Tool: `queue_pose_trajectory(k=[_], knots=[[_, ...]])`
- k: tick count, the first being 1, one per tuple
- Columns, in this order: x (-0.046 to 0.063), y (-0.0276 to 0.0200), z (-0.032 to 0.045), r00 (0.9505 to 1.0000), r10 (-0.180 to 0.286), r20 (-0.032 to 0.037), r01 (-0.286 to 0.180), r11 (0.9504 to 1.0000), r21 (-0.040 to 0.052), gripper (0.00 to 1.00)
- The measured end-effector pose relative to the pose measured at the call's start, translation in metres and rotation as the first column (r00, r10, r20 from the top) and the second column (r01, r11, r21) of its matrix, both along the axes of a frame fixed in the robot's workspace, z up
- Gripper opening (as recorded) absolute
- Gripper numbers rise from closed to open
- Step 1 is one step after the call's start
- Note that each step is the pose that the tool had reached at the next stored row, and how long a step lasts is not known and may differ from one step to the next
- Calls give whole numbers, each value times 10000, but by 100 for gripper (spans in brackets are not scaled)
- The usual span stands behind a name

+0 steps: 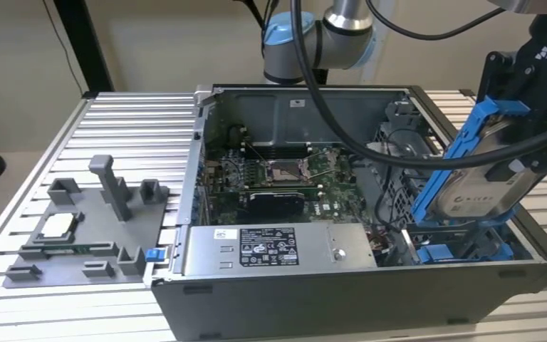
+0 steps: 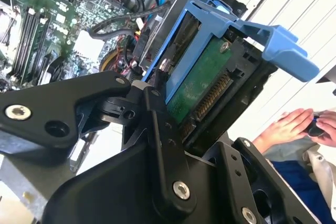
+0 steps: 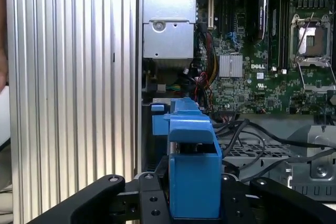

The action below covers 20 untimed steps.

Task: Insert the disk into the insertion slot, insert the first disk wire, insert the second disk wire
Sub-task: 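Insert the disk into the insertion slot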

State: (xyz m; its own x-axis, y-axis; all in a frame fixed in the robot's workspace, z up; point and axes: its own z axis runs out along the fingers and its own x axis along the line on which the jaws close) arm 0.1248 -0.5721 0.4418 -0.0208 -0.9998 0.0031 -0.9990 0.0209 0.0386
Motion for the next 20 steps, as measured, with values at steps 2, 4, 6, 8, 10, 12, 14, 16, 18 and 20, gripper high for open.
queue_pose_trajectory(k=[2, 4, 6, 8, 10, 12, 14, 16, 18, 20], knots=[[0, -1, -4, 10000, -18, 0, 18, 10000, 2, 0], [0, -1, -4, 10000, -19, 0, 19, 10000, 1, 0], [0, -1, -5, 10000, -19, 0, 19, 10000, 2, 0], [0, -1, -5, 10000, -20, 0, 20, 10000, 2, 0], [1, 0, -11, 10000, -20, 11, 20, 10000, 4, 0], [0, 0, -25, 10000, -20, 36, 20, 10000, 2, 0], [0, 0, -49, 10000, -22, 89, 22, 10000, 3, 0], [0, 0, -75, 9999, -25, 143, 25, 10000, 3, 0], [1, 0, -103, 9998, -30, 185, 30, 10000, 4, 0], [0, -1, -134, 9998, -39, 212, 38, 10000, 6, 0]])
